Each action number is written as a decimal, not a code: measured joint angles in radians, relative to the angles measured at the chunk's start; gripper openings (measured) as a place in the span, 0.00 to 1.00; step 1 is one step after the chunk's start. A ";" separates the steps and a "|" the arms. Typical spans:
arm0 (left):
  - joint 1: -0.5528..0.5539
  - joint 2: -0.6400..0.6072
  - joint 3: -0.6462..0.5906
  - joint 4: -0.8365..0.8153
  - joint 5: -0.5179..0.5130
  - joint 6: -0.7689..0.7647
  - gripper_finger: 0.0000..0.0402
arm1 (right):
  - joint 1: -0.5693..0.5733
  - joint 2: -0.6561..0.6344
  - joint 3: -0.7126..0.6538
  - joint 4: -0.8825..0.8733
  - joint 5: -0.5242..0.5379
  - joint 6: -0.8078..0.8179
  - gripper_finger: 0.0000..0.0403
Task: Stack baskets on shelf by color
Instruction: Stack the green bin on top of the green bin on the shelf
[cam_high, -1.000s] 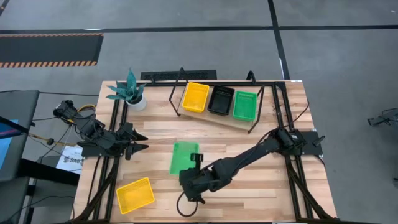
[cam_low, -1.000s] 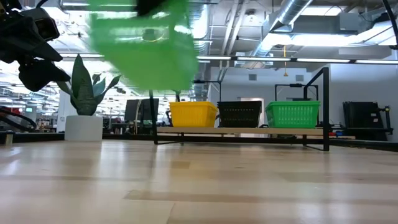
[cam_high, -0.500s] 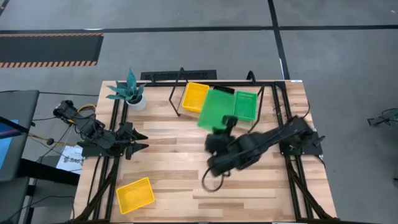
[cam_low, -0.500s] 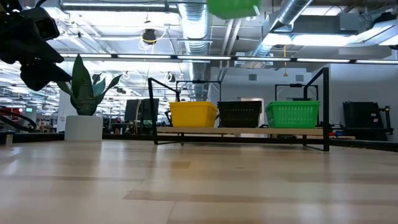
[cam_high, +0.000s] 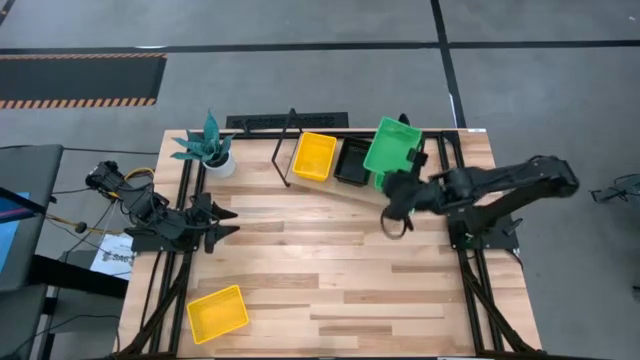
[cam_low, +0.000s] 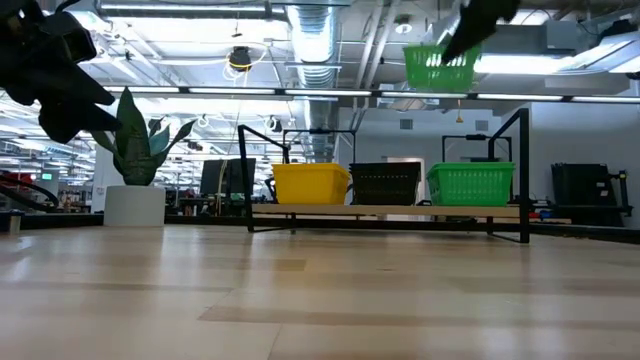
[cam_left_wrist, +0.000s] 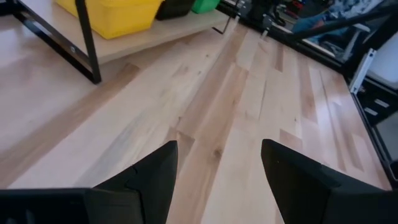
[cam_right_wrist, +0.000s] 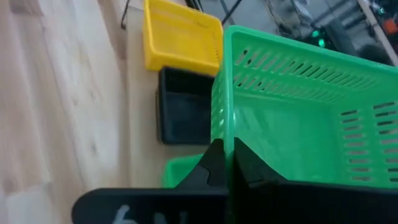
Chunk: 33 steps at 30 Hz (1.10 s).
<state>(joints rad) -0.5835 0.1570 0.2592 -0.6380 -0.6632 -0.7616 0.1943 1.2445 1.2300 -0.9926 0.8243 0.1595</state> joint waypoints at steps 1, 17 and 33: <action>0.000 0.000 0.000 0.000 -0.005 0.000 0.55 | -0.032 -0.035 -0.053 0.083 -0.025 -0.054 0.01; 0.000 0.000 0.000 -0.039 -0.048 -0.001 0.55 | -0.471 -0.125 -0.336 0.415 -0.522 -0.387 0.00; 0.000 0.000 0.000 -0.038 -0.075 -0.007 0.55 | -0.452 -0.134 -0.337 0.198 -0.539 -0.343 0.02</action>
<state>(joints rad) -0.5835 0.1570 0.2592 -0.6762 -0.7385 -0.7685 -0.2576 1.1107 0.8934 -0.7945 0.2848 -0.1832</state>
